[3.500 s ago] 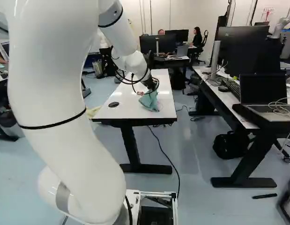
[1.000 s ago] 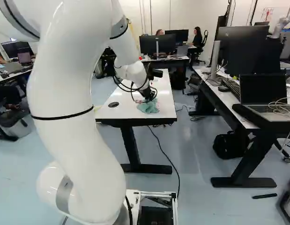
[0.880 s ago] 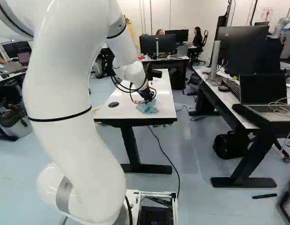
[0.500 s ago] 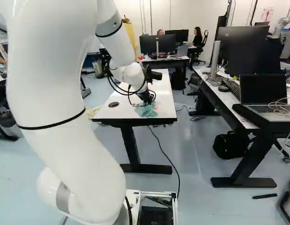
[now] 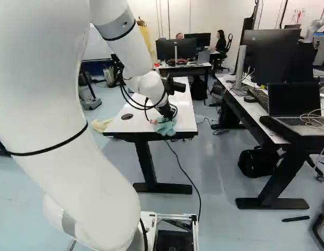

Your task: Clean the table with the green towel

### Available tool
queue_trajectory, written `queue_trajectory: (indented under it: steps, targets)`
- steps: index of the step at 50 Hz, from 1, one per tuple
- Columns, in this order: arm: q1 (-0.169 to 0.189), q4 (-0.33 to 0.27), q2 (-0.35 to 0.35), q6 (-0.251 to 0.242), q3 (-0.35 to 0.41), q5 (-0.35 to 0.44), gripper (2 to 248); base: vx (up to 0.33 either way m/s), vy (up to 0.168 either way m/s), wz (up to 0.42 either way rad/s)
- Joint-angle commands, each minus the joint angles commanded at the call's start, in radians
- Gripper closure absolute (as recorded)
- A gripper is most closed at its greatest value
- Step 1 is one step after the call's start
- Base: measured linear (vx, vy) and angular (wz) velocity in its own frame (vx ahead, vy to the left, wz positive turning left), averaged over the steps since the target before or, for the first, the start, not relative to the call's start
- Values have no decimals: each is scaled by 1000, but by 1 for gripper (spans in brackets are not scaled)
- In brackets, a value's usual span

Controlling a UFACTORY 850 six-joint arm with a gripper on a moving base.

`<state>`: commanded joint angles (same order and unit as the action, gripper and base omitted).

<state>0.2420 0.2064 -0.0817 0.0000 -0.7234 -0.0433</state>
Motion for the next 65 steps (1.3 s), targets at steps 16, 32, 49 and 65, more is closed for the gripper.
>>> queue_trajectory:
  steps: [16, 32, 49, 65]
  targets:
    - [59, 0, -8, 0, -9, 0, 212, 0, 0, 0]
    - [113, 0, -34, 0, -37, 0, 212, 0, 0, 0]
    - [121, 0, -98, 0, -109, 0, 212, 0, 0, 0]
    - [91, 0, -160, 0, -181, 0, 212, 0, 0, 0]
